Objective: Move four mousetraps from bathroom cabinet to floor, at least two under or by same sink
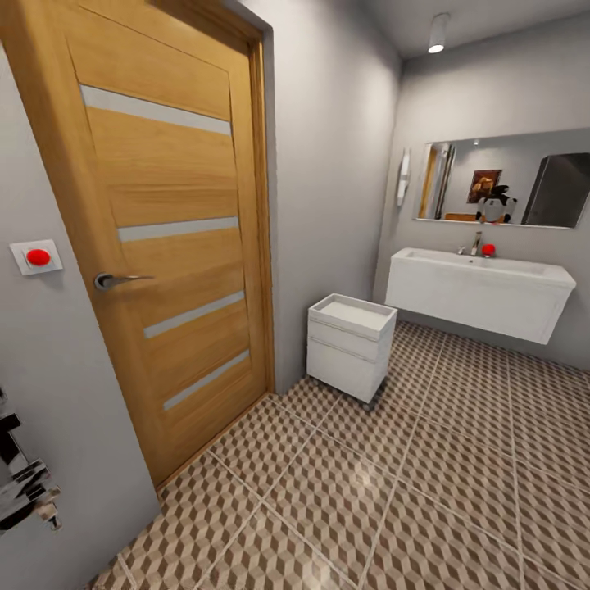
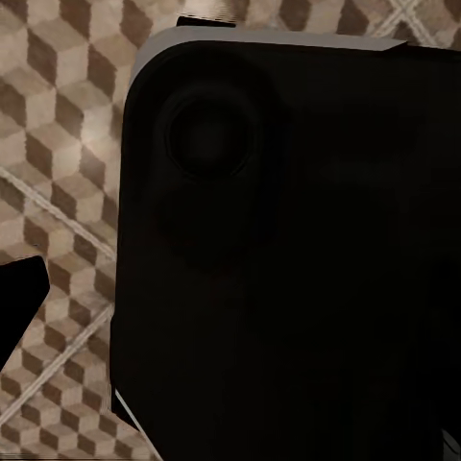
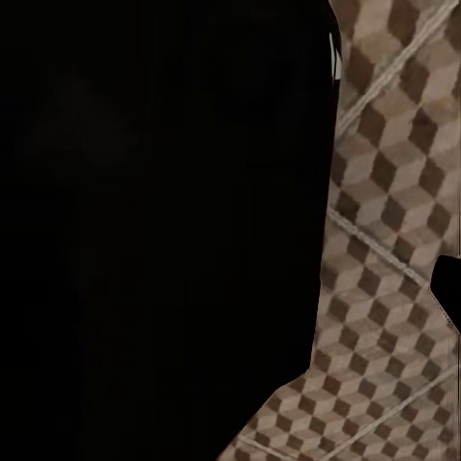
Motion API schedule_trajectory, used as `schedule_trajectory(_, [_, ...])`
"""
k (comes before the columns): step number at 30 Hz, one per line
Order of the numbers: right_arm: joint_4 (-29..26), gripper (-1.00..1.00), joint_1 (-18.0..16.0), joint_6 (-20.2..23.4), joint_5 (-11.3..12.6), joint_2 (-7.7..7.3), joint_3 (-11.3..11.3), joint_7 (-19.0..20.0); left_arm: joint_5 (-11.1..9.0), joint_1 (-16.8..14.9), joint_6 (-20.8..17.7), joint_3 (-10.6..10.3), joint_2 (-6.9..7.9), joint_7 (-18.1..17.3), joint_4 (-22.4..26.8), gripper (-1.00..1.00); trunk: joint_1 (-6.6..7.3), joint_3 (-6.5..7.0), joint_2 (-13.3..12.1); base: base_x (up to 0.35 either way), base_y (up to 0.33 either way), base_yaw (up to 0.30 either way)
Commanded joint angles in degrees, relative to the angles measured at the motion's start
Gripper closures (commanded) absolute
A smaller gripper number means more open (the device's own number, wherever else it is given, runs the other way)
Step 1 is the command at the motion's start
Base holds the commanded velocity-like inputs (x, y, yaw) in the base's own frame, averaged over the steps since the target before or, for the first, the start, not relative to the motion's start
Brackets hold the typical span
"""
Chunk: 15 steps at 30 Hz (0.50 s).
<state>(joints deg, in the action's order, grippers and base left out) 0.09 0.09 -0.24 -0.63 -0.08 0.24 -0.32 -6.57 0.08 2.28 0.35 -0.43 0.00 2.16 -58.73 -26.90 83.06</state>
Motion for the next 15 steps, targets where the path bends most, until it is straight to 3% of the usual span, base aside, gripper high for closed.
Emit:
schedule_trajectory(1, [0.0,-1.00,0.0,0.0,-0.1,-0.01,0.0,0.0,-0.5,0.0,0.1,0.0,-0.01,0.0,0.0,-1.00,0.00,-0.03,0.0,0.000,0.000,0.277])
schedule_trajectory(15, [0.0,-1.00,0.0,0.0,-0.1,-0.03,0.0,0.0,-0.5,0.0,0.1,0.0,-0.01,0.0,0.0,-1.00,0.00,-0.03,0.0,0.000,0.000,0.277])
